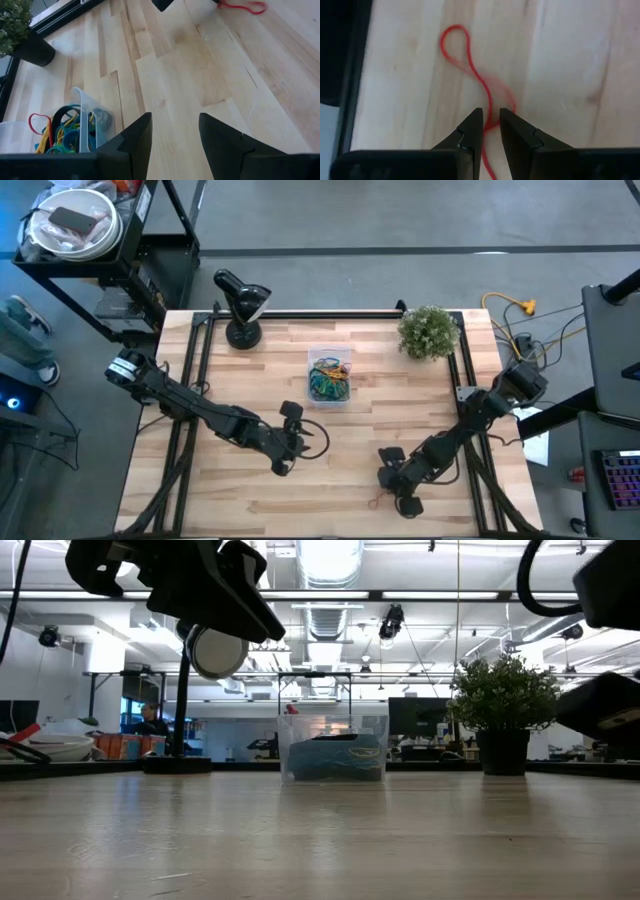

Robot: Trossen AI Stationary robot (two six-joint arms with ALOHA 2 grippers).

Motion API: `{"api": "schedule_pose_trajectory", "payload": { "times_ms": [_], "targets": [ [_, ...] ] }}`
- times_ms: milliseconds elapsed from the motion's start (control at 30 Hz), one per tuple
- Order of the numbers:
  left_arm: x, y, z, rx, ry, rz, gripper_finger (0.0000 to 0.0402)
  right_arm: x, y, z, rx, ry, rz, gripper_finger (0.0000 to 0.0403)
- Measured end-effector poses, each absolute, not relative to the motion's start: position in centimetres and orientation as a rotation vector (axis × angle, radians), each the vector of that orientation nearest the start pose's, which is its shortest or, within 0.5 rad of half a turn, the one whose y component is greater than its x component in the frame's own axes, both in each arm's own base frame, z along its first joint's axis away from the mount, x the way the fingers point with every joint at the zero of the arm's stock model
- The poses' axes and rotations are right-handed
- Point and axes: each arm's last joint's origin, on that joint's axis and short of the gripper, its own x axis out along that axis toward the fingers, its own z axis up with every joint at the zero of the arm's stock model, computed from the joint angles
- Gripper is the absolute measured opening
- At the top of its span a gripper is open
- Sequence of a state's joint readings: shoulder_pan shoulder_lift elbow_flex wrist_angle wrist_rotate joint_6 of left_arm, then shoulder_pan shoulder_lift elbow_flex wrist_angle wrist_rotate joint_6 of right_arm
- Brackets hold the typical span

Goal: Pick and place rubber bands into bin
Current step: Put red rubberband into the transparent bin

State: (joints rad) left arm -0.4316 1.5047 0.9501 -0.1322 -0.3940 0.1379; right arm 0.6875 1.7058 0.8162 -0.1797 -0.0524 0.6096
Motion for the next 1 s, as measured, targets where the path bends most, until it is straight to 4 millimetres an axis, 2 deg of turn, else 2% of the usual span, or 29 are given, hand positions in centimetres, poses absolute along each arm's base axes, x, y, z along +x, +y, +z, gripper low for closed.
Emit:
{"api": "schedule_pose_trajectory", "payload": {
  "times_ms": [167, 500, 633, 833, 1000],
  "targets": [
    [29.1, -12.2, 22.9, 0.407, 0.623, -0.079, 0.0147, 22.7, 19.3, 12.7, 0.219, 1.24, 0.257, 0.0069],
    [29.2, -12.2, 23.0, 0.405, 0.618, -0.079, 0.0148, 21.9, 20.2, 12.8, 0.24, 1.25, 0.187, 0.0122],
    [29.2, -12.2, 23.0, 0.405, 0.618, -0.079, 0.0148, 21.7, 20.6, 12.3, 0.239, 1.256, 0.165, 0.0135],
    [29.2, -12.2, 23.0, 0.402, 0.612, -0.079, 0.0148, 22.1, 21.5, 11.3, 0.214, 1.287, 0.142, 0.0131],
    [29.2, -12.2, 23.0, 0.402, 0.611, -0.078, 0.0148, 22.4, 22.2, 11.8, 0.152, 1.301, 0.088, 0.012]
  ]
}}
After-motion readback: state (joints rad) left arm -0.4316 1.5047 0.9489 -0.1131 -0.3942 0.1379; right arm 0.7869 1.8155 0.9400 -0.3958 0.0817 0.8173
